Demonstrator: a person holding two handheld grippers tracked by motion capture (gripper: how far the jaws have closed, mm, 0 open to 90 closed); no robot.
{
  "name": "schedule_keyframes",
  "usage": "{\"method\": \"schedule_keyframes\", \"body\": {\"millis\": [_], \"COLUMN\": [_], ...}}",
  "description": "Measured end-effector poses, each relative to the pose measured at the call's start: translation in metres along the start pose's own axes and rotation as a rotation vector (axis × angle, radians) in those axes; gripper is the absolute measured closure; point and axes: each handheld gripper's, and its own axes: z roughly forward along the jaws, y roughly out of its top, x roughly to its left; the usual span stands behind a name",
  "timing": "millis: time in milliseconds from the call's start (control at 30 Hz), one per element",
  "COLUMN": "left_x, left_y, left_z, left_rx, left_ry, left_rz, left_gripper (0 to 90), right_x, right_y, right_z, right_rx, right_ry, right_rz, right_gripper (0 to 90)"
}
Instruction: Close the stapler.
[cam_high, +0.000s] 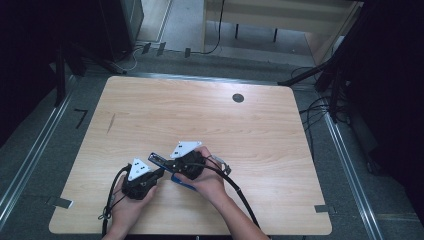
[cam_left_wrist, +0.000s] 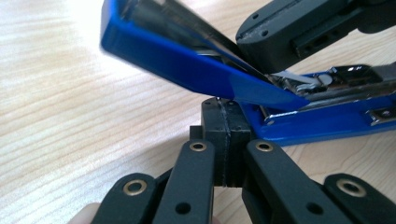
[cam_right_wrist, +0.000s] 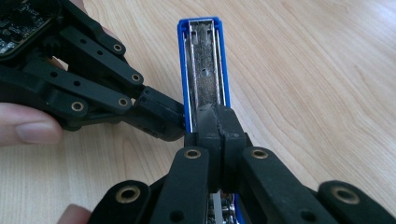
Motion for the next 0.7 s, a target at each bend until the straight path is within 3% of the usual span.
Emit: {"method": "schedule_keyframes", "body": {"millis": [333,700], "left_x": [-0.008,-0.021], "left_y": [0.000,-0.003], "left_z": [-0.005,-0.002], "left_rx": [-0.041,-0.023], "left_ry": [-0.043,-0.090], "left_rz": [0.028,0.044], "left_gripper": [90.0,90.0], "right_x": [0.001,0.002], "right_y": [-0.002,-0.003], "right_z": [-0.010,-0.021], "right_rx": [-0.020,-0.024], "right_ry": [-0.006,-0.015], "right_rz": [0.011,0.012], "right_gripper": [90.0,90.0]}}
